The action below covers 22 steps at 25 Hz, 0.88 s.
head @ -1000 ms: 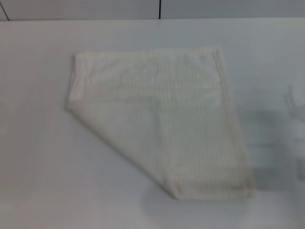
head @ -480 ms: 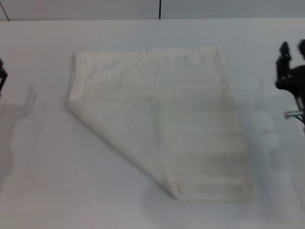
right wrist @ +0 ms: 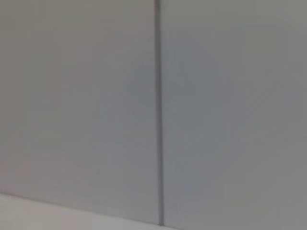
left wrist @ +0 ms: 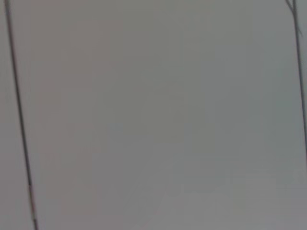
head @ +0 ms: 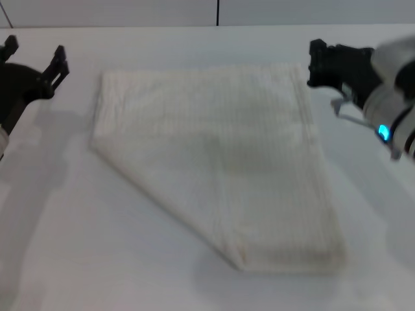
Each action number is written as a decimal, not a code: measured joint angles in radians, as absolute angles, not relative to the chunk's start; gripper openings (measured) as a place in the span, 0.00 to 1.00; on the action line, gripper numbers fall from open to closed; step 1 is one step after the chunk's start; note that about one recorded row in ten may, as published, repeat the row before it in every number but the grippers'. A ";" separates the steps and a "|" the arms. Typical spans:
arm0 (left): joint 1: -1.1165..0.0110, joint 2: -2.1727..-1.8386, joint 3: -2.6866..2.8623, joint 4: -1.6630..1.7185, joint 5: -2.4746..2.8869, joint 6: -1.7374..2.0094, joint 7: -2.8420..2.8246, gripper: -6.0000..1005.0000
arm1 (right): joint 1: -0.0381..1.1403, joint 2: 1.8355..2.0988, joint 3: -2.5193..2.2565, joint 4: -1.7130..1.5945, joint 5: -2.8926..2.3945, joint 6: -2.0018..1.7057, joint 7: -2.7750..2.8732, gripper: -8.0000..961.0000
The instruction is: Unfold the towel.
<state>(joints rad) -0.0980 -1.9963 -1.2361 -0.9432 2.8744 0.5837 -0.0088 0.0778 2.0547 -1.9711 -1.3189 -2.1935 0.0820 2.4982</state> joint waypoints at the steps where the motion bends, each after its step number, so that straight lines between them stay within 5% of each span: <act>1: -0.091 -1.993 -1.242 -1.026 2.887 0.483 -0.004 0.81 | 0.078 2.077 -1.857 -1.407 -2.194 -0.128 2.473 0.08; 5: -0.090 -1.976 -1.243 -1.182 2.888 0.256 -0.005 0.81 | 0.116 2.082 -1.714 -1.498 -2.197 -0.415 2.518 0.01; 13: -0.127 -1.962 -1.273 -1.494 2.882 -0.315 0.018 0.81 | 0.366 2.080 -1.429 -1.451 -2.507 -0.930 2.867 0.01; 22: -0.205 -2.056 -1.411 -1.610 2.696 -0.721 0.314 0.81 | 0.618 2.074 -1.292 -1.247 -2.696 -1.122 2.937 0.01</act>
<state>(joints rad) -0.2050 -2.0559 -1.4114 -1.6105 2.6957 -0.7209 0.3137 0.6184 2.0740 -1.2916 -1.2468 -2.6960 -1.1223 2.9370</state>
